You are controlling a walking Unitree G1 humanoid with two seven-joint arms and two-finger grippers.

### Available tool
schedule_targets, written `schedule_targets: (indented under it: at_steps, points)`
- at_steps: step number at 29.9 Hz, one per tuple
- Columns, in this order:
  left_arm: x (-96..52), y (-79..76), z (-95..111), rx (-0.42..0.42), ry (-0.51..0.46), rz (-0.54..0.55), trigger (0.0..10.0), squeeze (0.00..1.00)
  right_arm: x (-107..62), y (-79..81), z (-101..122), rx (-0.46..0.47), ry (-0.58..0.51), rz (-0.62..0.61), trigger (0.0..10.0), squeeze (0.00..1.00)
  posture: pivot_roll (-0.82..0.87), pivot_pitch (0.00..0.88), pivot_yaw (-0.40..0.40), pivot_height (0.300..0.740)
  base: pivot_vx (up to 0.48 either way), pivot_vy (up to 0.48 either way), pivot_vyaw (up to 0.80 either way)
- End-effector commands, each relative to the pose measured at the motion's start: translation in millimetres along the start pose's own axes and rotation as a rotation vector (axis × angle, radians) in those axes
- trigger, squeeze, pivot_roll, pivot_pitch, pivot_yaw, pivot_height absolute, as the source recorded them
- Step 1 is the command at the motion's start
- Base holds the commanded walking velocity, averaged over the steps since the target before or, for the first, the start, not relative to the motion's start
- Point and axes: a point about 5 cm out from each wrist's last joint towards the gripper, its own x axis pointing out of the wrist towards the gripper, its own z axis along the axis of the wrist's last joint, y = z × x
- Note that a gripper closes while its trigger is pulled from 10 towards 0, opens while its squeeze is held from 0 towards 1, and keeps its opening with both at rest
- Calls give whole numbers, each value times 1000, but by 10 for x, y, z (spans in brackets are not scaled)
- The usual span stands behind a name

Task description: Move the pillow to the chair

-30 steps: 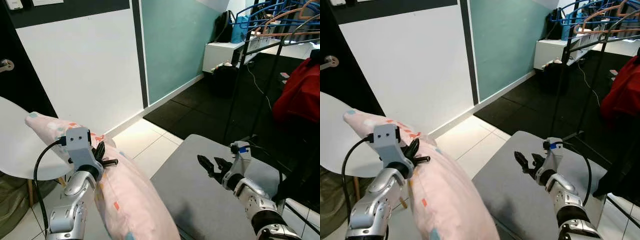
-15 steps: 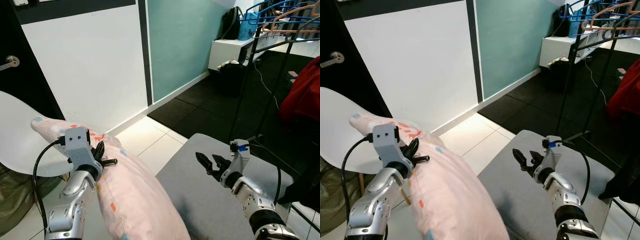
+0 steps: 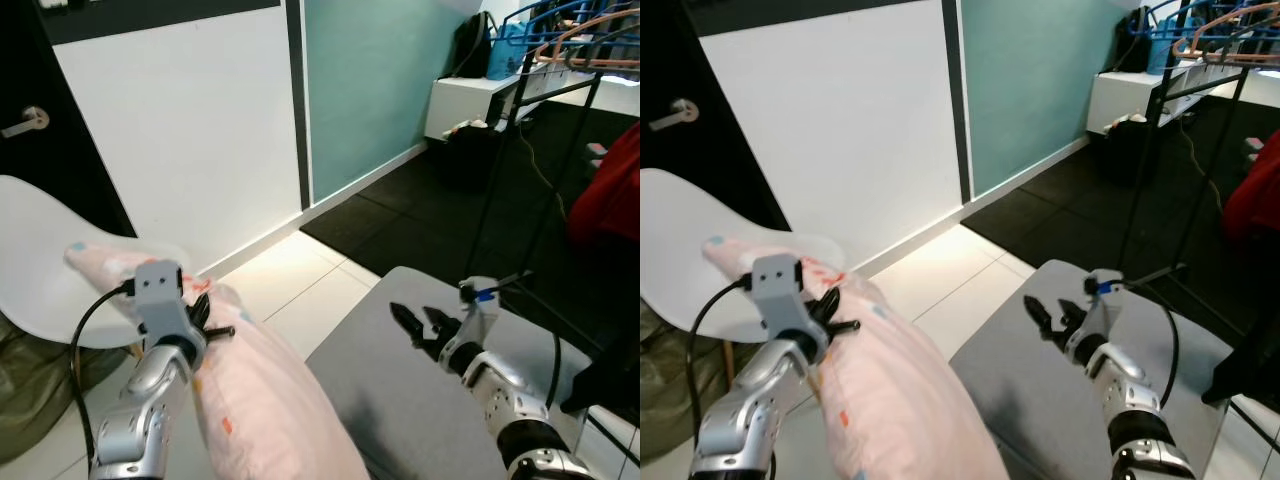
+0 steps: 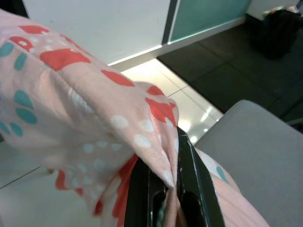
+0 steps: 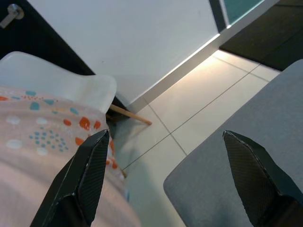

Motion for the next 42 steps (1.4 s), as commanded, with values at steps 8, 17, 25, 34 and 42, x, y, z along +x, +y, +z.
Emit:
schedule_targets:
  at_steps: [8, 17, 25, 34, 42]
  points:
    - [7, -1, 212, -6, -104, -10, 10000, 0, -3, 37, -34, 33, -10, 16, 10000, 0, -224, 0, 62, 740, 0, 0, 736]
    - [8, 16, 241, -12, -119, -8, 10000, 0, 3, 35, -19, 27, -9, 17, 10000, 0, -224, 0, 60, 740, 0, 0, 738]
    - [5, 4, 230, -16, -112, -23, 10000, 0, 23, -19, -5, 14, 8, -69, 10000, 0, -223, 0, 56, 740, 354, 0, 186]
    - [-3, -5, 238, -18, -115, -37, 10000, 0, 16, -37, 43, 22, -21, -80, 10000, 0, -227, 0, 58, 740, 480, 0, 0]
    - [2, -100, 258, -13, -112, -100, 10000, 0, 21, -64, 73, 34, -32, -111, 10000, 0, -223, 0, 53, 740, 480, 0, 0]
